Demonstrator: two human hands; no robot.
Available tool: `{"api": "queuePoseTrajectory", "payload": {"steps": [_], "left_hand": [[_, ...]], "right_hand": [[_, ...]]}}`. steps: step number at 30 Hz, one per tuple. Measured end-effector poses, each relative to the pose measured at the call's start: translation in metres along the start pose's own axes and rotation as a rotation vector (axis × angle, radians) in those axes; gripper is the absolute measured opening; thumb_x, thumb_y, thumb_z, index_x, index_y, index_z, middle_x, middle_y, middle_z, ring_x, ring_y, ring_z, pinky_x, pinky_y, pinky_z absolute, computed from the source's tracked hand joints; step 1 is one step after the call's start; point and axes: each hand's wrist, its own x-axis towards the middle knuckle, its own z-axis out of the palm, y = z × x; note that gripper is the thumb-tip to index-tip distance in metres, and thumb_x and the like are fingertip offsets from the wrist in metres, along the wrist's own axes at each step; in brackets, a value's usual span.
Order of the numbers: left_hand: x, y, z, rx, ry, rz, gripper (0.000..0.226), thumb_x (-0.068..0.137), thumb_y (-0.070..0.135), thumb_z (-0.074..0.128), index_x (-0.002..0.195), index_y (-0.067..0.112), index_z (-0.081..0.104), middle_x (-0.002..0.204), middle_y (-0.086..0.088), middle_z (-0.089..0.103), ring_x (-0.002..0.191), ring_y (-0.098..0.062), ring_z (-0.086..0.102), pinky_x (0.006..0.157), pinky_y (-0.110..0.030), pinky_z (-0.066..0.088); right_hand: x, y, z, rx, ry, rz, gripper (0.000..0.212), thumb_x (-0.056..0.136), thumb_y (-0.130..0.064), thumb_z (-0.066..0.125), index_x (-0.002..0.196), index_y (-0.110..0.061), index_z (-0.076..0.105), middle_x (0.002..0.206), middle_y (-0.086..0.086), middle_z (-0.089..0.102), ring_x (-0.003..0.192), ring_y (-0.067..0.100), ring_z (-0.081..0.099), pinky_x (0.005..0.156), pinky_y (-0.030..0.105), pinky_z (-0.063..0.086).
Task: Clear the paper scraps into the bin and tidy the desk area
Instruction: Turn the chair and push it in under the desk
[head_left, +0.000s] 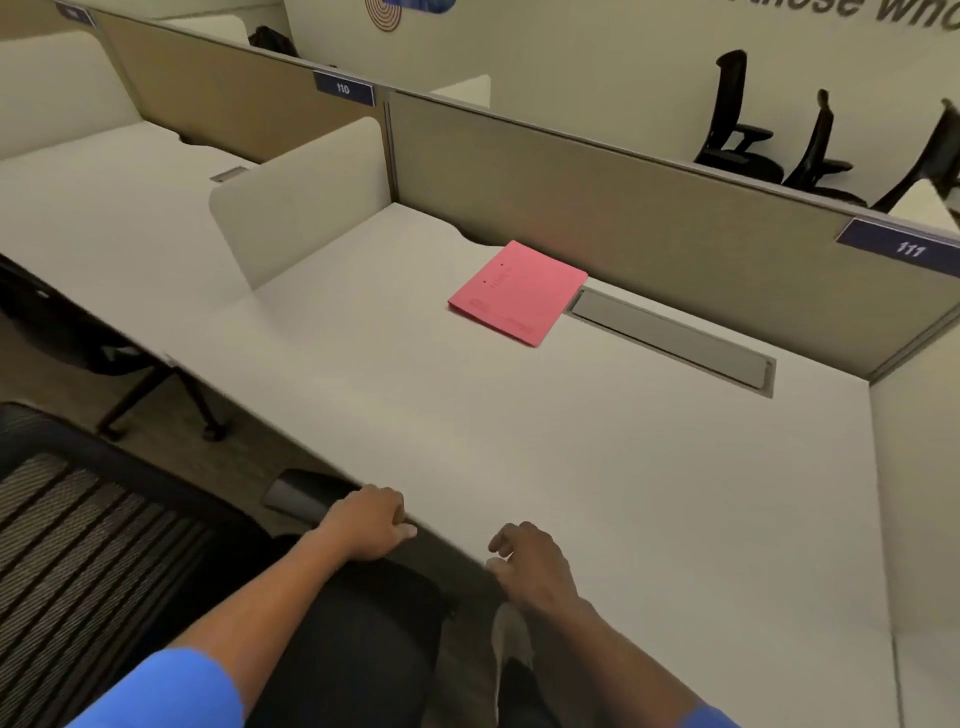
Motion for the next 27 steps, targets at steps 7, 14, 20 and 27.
{"api": "queuePoseTrajectory", "payload": {"steps": [7, 14, 20, 27], "left_hand": [[-0.093, -0.029, 0.101, -0.082, -0.071, -0.034, 0.021, 0.093, 0.056, 0.068, 0.098, 0.036, 0.063, 0.094, 0.011, 0.065, 0.084, -0.007, 0.063, 0.075, -0.032, 0.053], [-0.164, -0.046, 0.184, -0.178, -0.167, -0.121, 0.024, 0.094, 0.053, 0.069, 0.101, 0.030, 0.069, 0.097, 0.007, 0.071, 0.090, -0.011, 0.070, 0.089, -0.040, 0.062], [-0.215, -0.041, 0.232, -0.257, -0.144, -0.181, 0.025, 0.093, 0.054, 0.069, 0.095, 0.028, 0.069, 0.096, 0.007, 0.070, 0.089, -0.013, 0.069, 0.087, -0.041, 0.061], [-0.269, -0.024, 0.282, -0.323, -0.065, -0.268, 0.030, 0.089, 0.058, 0.069, 0.097, 0.029, 0.070, 0.105, 0.003, 0.072, 0.096, -0.021, 0.070, 0.090, -0.043, 0.061]], "right_hand": [[-0.095, 0.007, 0.045, -0.008, -0.143, -0.040, 0.010, 0.091, -0.037, 0.073, 0.100, -0.038, 0.070, 0.086, -0.019, 0.065, 0.075, -0.008, 0.057, 0.065, 0.012, 0.039], [-0.149, 0.012, 0.077, -0.086, -0.326, -0.061, 0.017, 0.094, -0.035, 0.071, 0.110, -0.031, 0.071, 0.113, -0.007, 0.072, 0.104, 0.012, 0.069, 0.095, 0.039, 0.060], [-0.189, 0.024, 0.101, -0.184, -0.392, -0.111, 0.018, 0.091, -0.039, 0.069, 0.108, -0.032, 0.070, 0.113, -0.005, 0.074, 0.105, 0.017, 0.070, 0.088, 0.036, 0.057], [-0.237, 0.037, 0.123, -0.217, -0.441, -0.140, 0.016, 0.089, -0.040, 0.069, 0.104, -0.035, 0.068, 0.108, -0.007, 0.071, 0.099, 0.017, 0.067, 0.081, 0.033, 0.054]]}}
